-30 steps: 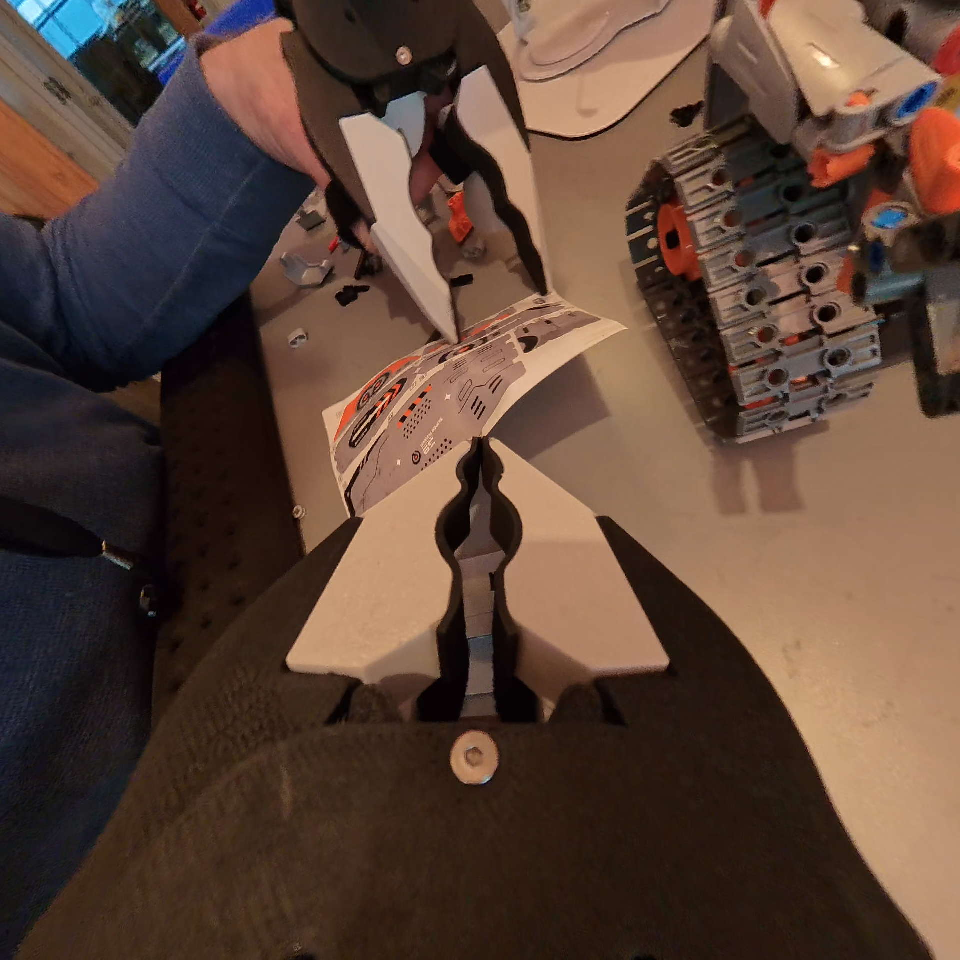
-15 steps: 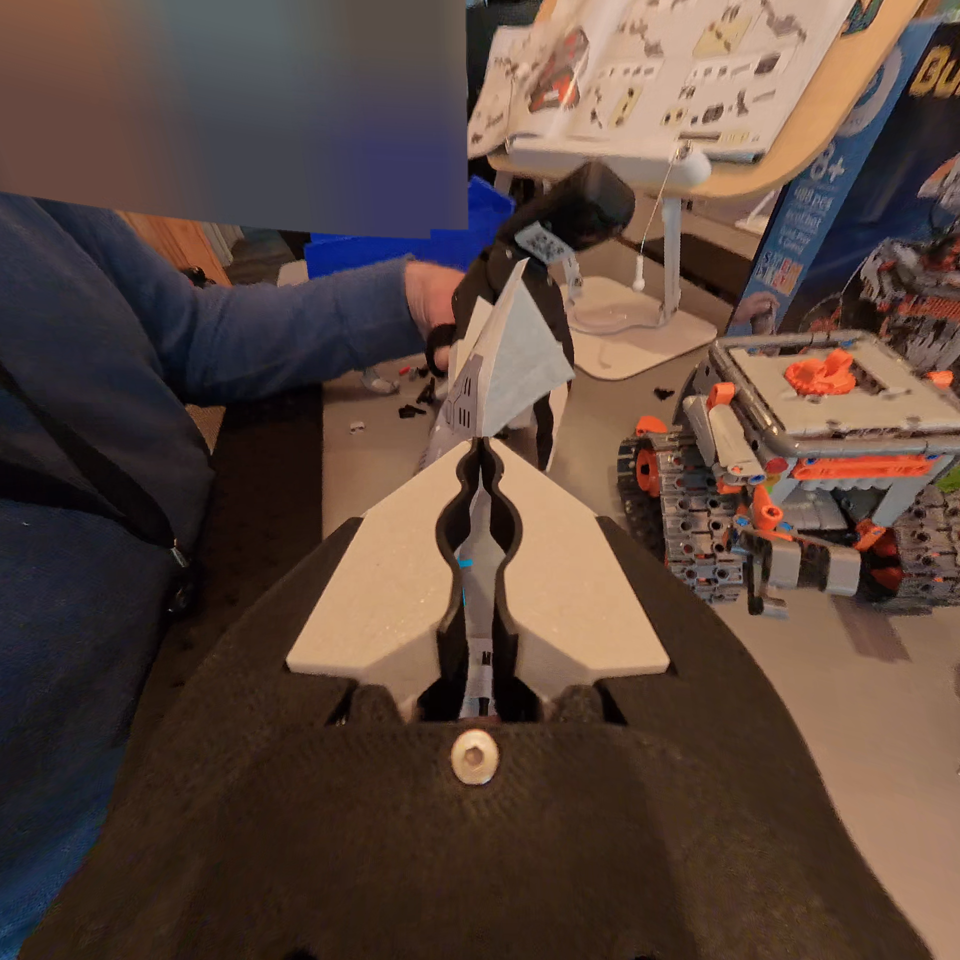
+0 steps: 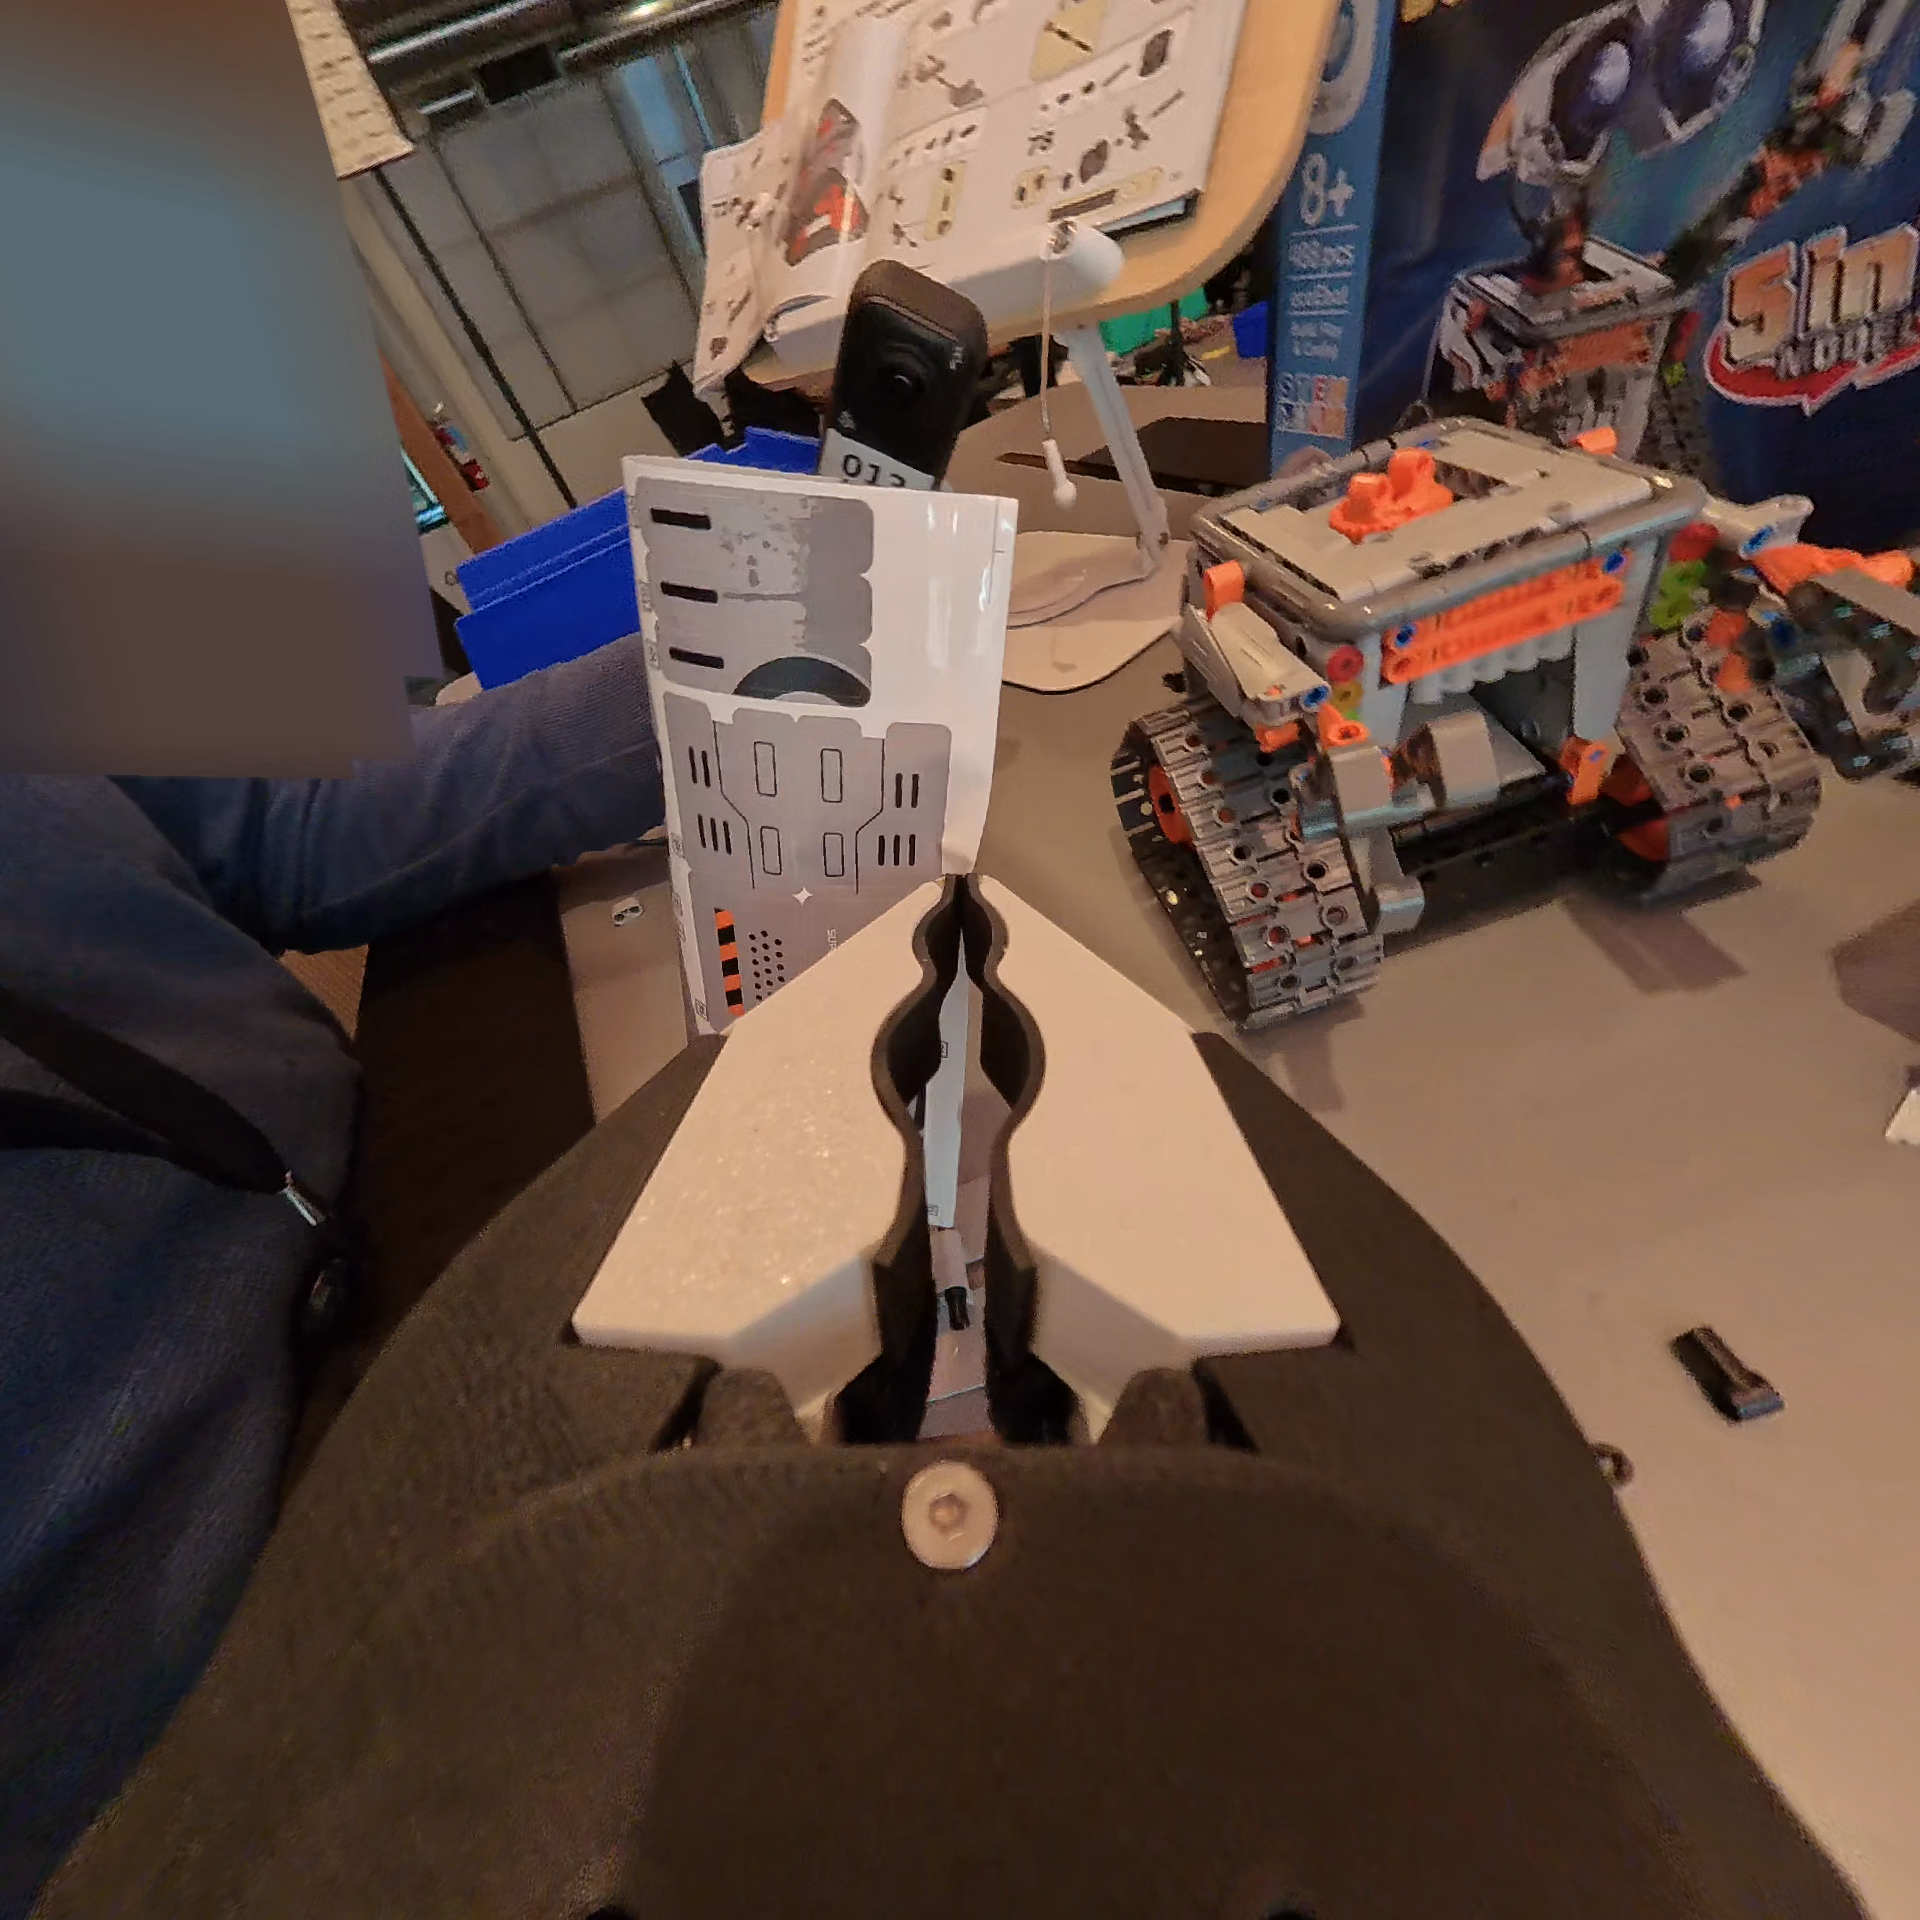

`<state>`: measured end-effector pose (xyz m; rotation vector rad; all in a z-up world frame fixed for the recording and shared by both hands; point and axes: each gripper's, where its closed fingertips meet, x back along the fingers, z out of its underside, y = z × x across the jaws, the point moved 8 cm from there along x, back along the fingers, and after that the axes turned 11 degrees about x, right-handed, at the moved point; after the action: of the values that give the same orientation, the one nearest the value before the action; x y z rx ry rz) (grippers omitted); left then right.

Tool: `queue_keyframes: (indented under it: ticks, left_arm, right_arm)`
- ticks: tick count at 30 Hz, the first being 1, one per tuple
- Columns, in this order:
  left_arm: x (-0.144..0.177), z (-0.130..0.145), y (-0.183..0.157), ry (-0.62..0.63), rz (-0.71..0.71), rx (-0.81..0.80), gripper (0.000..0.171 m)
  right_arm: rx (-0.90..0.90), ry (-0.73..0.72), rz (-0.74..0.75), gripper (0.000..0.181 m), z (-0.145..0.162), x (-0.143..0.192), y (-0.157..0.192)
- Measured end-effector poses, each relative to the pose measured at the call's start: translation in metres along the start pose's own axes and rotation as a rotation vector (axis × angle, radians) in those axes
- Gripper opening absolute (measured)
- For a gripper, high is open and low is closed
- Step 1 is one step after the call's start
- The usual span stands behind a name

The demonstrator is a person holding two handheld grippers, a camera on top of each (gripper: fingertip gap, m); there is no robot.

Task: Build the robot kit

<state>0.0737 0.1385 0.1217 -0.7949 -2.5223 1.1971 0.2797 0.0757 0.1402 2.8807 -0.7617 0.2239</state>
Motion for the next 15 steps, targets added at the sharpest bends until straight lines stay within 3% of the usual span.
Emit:
queue_keyframes:
  ticks: [9,15]
  left_arm:
    - [0.011,-0.006,0.008,-0.069,-0.055,0.040,0.000]
    - [0.016,-0.006,0.010,-0.073,-0.068,0.073,0.000]
  right_arm:
    - [-0.074,0.121,0.094,0.000,0.022,0.001,-0.008]
    - [0.018,0.157,0.155,0.027,0.014,0.011,-0.009]
